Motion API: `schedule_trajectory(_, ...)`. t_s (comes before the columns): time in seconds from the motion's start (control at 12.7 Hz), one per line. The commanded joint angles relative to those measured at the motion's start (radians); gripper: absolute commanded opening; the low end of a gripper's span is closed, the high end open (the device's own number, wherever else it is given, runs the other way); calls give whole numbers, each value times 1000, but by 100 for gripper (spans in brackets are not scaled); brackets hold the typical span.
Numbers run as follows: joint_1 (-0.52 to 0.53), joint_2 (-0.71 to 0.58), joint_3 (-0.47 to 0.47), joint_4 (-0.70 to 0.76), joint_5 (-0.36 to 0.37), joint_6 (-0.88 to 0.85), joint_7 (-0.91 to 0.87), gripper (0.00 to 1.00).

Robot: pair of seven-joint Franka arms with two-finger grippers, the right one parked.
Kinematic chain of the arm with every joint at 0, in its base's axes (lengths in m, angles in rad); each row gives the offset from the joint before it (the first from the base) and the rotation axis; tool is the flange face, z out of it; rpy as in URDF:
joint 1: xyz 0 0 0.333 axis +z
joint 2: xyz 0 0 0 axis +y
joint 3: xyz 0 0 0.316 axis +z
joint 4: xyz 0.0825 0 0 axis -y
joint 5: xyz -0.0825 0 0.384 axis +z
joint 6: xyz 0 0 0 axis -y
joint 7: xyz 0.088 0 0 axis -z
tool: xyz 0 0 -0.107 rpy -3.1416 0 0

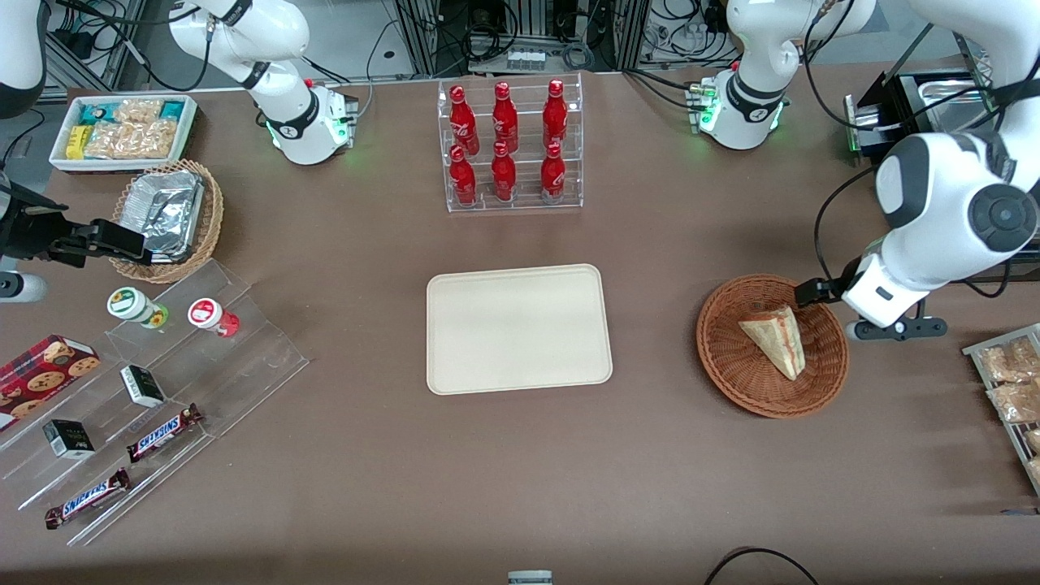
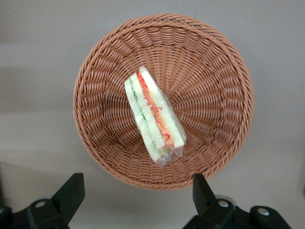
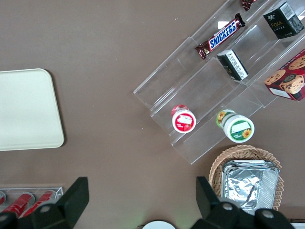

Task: Place sandwich from basket to tray
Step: 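Lower the open left gripper around the sandwich and close it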

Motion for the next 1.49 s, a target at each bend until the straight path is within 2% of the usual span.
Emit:
schedule_trajectory(0.0, -26, 25, -1, -1, -6, 39, -175, 100)
schedule_trajectory(0.16, -46, 42, -1, -18, -6, 94, -369, 100)
schedule_trajectory(0.31, -46, 60, -3, -29, -9, 124, -472, 100)
schedule_trajectory(0.55, -44, 82, -1, -36, -12, 144, -487, 100)
schedule_trajectory(1.41, -36, 152, -1, -162, -14, 381, -487, 100)
